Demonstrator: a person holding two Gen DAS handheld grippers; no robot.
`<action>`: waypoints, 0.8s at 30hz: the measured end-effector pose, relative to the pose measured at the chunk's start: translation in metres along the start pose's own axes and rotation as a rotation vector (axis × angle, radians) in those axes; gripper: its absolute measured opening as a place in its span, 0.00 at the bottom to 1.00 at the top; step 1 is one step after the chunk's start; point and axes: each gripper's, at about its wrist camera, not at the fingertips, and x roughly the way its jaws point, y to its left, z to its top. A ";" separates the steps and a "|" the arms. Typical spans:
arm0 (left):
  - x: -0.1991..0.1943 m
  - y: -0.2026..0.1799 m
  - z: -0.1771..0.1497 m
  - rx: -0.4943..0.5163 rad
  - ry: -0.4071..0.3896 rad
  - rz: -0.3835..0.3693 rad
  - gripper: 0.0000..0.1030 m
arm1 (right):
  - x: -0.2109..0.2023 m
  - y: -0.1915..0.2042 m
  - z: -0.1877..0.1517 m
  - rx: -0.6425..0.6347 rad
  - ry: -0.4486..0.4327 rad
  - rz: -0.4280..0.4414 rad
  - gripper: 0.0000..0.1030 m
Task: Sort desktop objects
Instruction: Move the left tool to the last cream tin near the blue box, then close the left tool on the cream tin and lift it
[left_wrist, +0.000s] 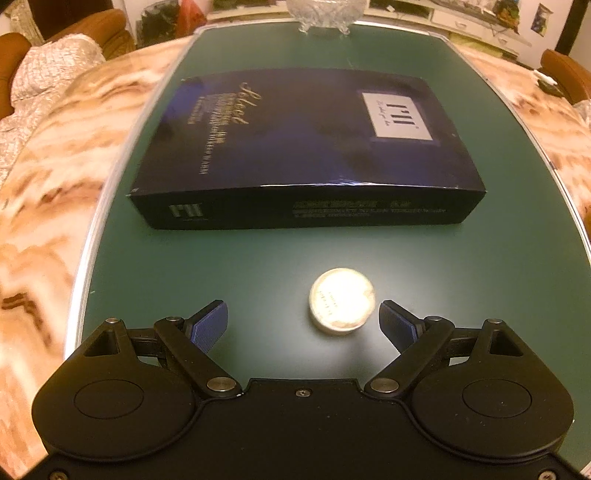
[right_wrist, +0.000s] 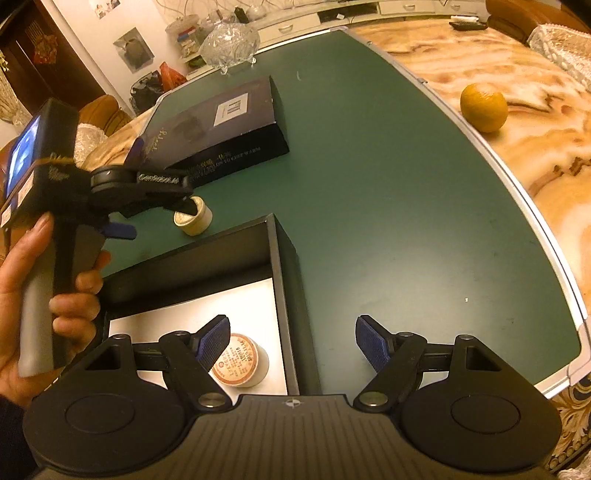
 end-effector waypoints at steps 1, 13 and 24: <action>0.002 -0.002 0.001 0.003 0.001 -0.003 0.87 | 0.002 0.000 0.000 -0.001 0.004 0.001 0.76; 0.018 -0.007 0.005 -0.017 0.014 -0.013 0.77 | 0.007 -0.011 -0.001 0.026 0.010 -0.014 0.76; 0.018 -0.009 0.002 -0.010 0.026 -0.019 0.48 | 0.007 -0.013 -0.003 0.040 -0.003 -0.014 0.76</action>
